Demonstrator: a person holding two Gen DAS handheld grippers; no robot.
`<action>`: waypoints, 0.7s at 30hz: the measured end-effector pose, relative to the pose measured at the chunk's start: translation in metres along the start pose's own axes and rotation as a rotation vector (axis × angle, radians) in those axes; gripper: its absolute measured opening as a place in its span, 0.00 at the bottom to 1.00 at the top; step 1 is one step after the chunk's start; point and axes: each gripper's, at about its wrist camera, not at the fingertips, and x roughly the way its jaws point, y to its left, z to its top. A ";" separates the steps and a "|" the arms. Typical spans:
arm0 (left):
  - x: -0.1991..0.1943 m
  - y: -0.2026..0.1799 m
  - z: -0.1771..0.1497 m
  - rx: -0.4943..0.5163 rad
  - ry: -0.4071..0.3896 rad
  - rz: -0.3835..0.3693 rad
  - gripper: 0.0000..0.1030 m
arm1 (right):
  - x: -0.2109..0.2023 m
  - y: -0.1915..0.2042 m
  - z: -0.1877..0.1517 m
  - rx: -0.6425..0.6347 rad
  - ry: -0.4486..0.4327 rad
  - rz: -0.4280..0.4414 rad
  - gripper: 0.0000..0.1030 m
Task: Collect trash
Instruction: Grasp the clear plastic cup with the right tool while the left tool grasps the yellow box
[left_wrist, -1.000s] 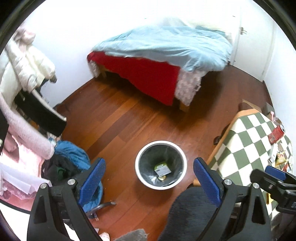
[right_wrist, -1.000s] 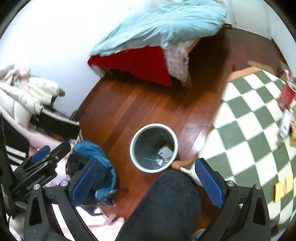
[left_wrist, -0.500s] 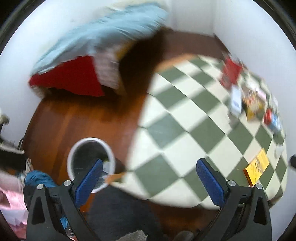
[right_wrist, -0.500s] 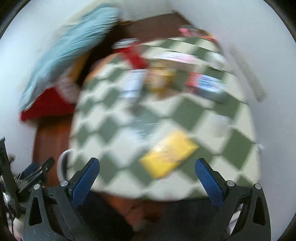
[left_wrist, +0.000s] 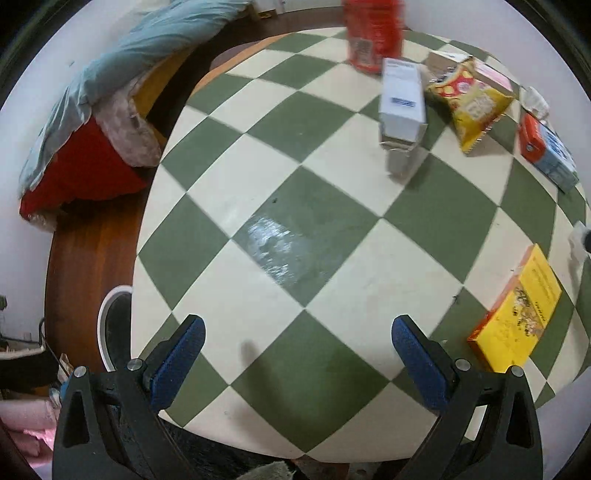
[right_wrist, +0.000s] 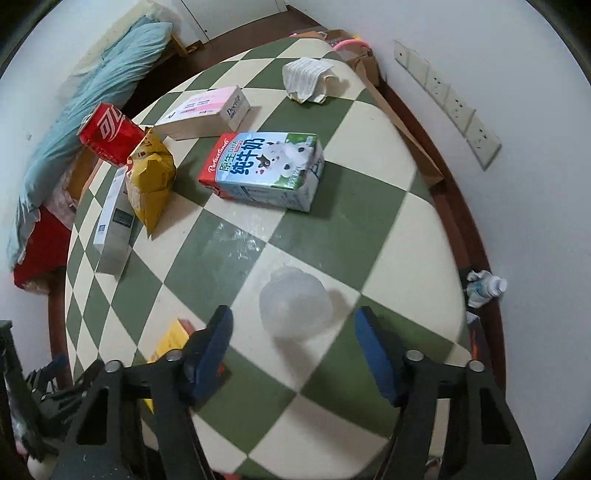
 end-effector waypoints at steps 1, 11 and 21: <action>-0.004 -0.003 0.000 0.014 -0.009 -0.007 1.00 | 0.002 0.003 0.000 -0.006 -0.001 0.002 0.53; -0.045 -0.097 0.001 0.319 -0.062 -0.202 1.00 | -0.018 -0.007 -0.036 -0.011 -0.032 -0.033 0.42; -0.019 -0.158 -0.009 0.524 0.017 -0.244 0.80 | -0.023 -0.027 -0.073 0.013 -0.042 -0.034 0.42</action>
